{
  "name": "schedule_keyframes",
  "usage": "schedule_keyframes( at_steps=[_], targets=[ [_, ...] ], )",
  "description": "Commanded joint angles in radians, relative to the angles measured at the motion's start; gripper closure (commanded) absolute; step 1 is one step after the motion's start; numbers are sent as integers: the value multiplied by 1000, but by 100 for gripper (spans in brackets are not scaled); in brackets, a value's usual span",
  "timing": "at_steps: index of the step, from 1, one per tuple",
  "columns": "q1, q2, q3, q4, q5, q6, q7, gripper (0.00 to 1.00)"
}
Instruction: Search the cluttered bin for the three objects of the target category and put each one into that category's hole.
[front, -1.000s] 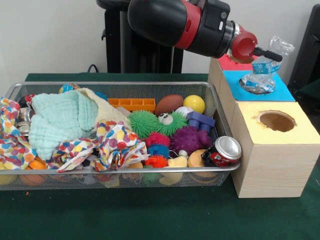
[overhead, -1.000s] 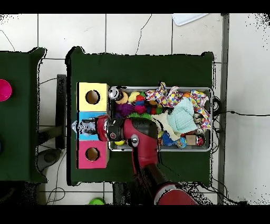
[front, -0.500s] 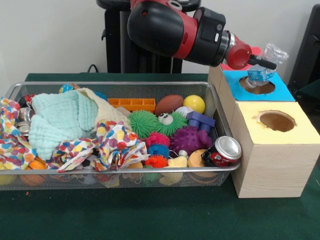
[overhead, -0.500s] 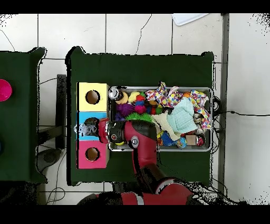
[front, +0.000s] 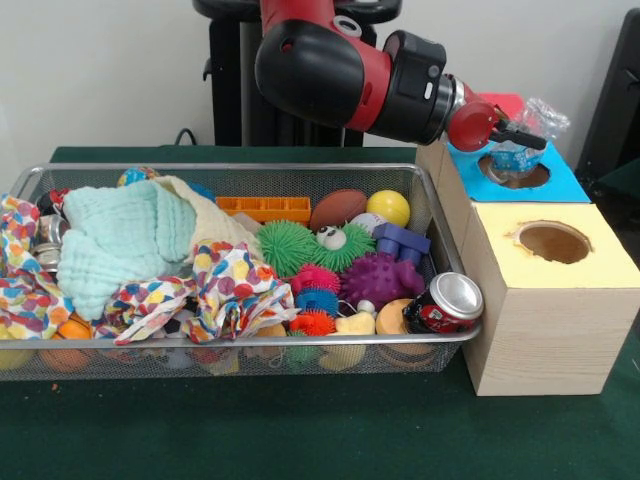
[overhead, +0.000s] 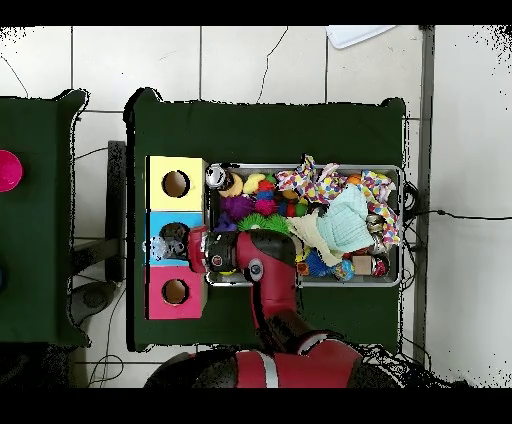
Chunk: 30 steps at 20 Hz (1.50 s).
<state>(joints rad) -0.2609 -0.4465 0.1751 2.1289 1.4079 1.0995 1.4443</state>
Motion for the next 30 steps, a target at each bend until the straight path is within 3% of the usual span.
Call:
schedule_keyframes(
  at_steps=[1,3,4,8,12,23,30],
  targets=[
    [-7,2,52,-55,59,-70,-164,100],
    [-3,1,51,-56,66,-79,-181,100],
    [-2,3,48,-58,65,-82,-156,0],
    [3,3,50,-66,80,-94,-217,0],
    [-5,-5,49,-62,63,-83,-205,0],
    [-31,-106,24,-24,-22,-22,-88,0],
    [-73,-127,25,-34,-104,4,-17,0]
  ],
)
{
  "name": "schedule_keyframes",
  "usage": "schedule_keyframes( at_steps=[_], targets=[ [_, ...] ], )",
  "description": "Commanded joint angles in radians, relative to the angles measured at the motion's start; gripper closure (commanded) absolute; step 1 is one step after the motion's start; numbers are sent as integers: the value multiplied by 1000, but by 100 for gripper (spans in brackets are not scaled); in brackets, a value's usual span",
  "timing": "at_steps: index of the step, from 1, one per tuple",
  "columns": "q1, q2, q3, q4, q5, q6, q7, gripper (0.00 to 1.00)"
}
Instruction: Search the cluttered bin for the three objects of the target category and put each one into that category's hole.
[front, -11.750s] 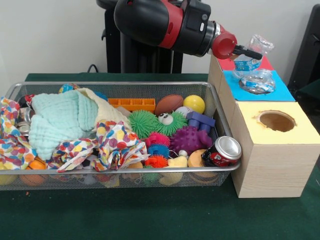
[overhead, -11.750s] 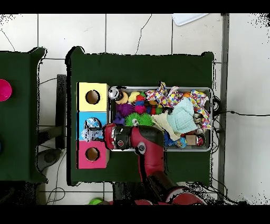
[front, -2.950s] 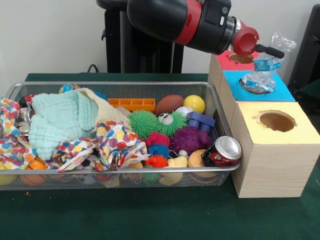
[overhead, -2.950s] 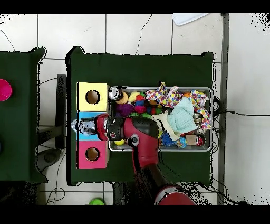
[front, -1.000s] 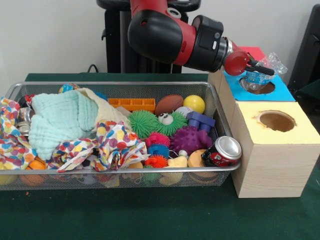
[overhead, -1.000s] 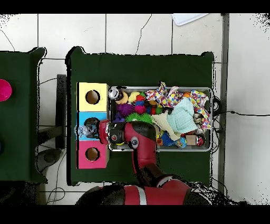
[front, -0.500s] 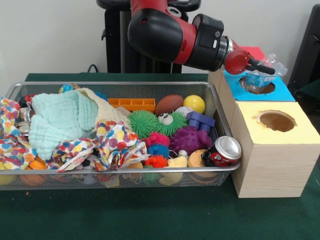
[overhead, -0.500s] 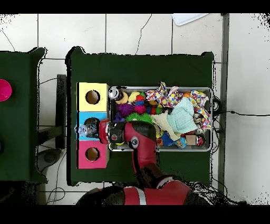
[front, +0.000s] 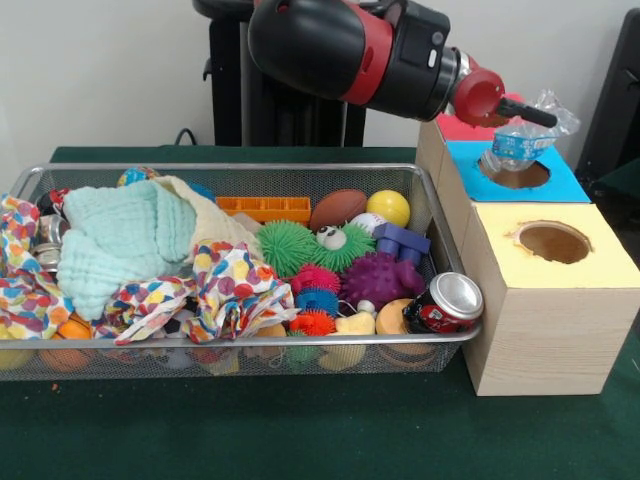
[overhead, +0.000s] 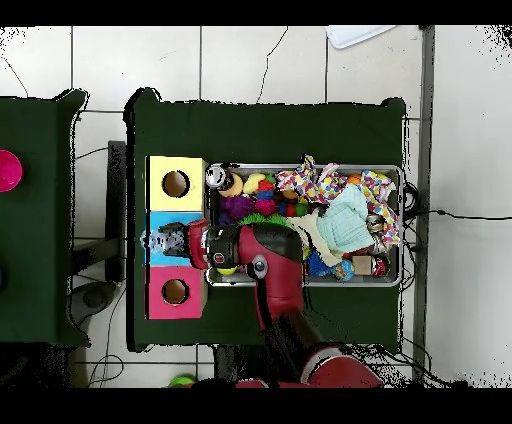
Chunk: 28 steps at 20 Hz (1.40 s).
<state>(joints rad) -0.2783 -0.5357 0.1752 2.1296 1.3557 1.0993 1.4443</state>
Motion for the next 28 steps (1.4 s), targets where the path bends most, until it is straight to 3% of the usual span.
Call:
schedule_keyframes(
  at_steps=[1,8,20,28],
  targets=[
    [-63,-49,23,-34,-69,13,-2,0],
    [-108,-56,50,-49,-130,25,62,0],
    [-98,-2,83,-44,-63,-36,-7,0],
    [-64,-37,85,-23,-1,-43,7,0]
  ],
)
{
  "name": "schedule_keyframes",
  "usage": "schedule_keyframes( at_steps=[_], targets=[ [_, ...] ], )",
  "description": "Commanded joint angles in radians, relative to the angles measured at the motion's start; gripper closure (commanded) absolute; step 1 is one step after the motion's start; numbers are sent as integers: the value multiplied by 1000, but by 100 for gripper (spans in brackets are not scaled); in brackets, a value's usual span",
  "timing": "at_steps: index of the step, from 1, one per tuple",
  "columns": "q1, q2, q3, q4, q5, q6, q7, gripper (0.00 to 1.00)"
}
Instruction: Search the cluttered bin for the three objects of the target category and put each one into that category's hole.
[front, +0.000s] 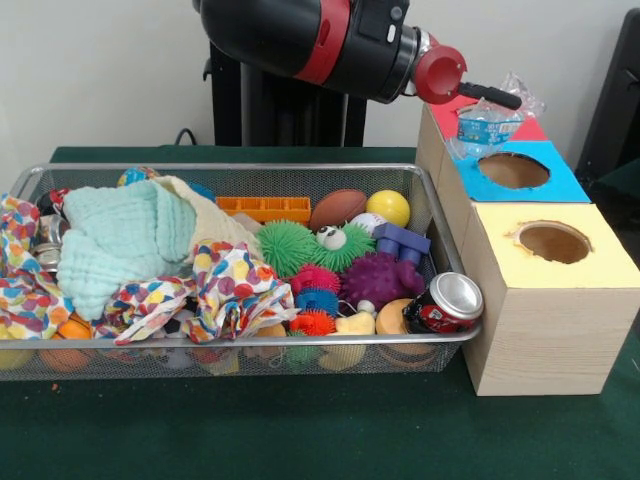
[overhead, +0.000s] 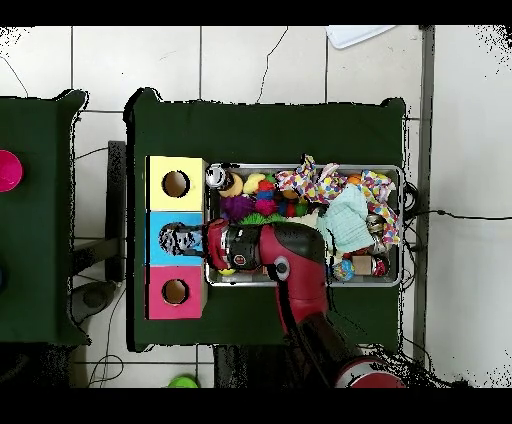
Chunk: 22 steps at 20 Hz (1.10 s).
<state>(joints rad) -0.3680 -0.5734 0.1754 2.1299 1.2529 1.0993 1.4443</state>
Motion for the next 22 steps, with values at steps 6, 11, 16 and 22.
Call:
schedule_keyframes(
  at_steps=[6,11,16,22],
  targets=[
    [58,-5,92,-32,152,-43,16,0],
    [91,-28,82,-29,191,-39,29,0],
    [99,-6,80,-53,196,-43,30,0],
    [98,-11,70,-48,193,-27,16,0]
  ],
)
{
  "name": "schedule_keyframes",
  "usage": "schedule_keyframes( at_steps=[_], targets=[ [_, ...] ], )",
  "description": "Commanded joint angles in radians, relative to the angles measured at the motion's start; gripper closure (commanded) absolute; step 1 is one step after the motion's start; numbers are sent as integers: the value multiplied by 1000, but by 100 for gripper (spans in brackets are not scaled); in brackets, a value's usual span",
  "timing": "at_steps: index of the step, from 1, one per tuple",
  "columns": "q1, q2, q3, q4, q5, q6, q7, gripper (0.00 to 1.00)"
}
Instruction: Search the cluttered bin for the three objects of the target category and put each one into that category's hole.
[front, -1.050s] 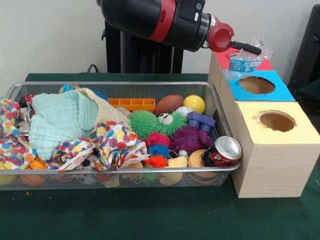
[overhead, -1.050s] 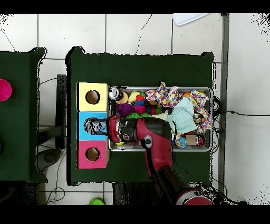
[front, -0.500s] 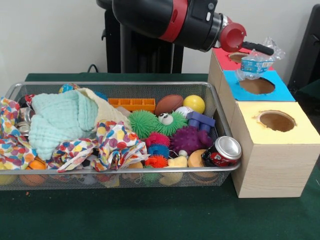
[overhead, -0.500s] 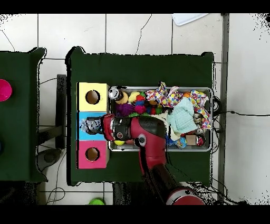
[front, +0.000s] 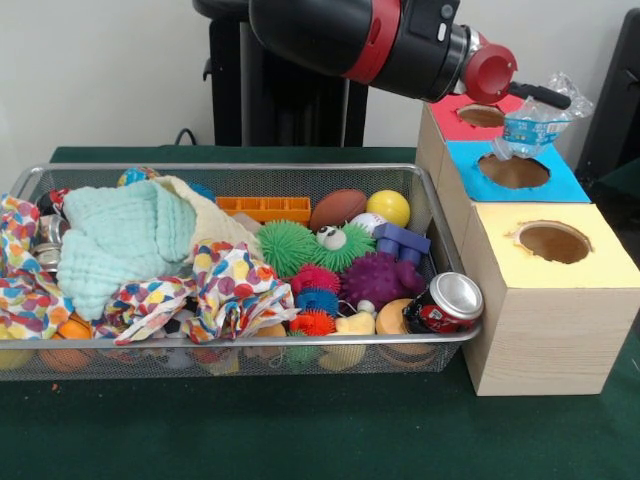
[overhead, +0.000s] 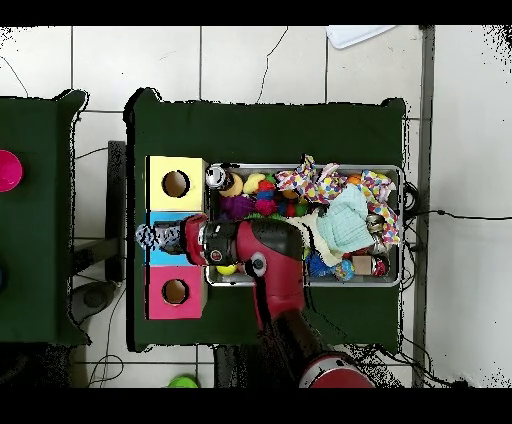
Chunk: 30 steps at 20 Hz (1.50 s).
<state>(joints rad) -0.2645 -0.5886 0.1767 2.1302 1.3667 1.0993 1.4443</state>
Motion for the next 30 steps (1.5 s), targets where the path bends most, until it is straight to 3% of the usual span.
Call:
schedule_keyframes(
  at_steps=[1,30],
  targets=[
    [-7,6,69,-47,80,-25,12,0],
    [-38,94,79,-77,61,-43,-96,0]
  ],
)
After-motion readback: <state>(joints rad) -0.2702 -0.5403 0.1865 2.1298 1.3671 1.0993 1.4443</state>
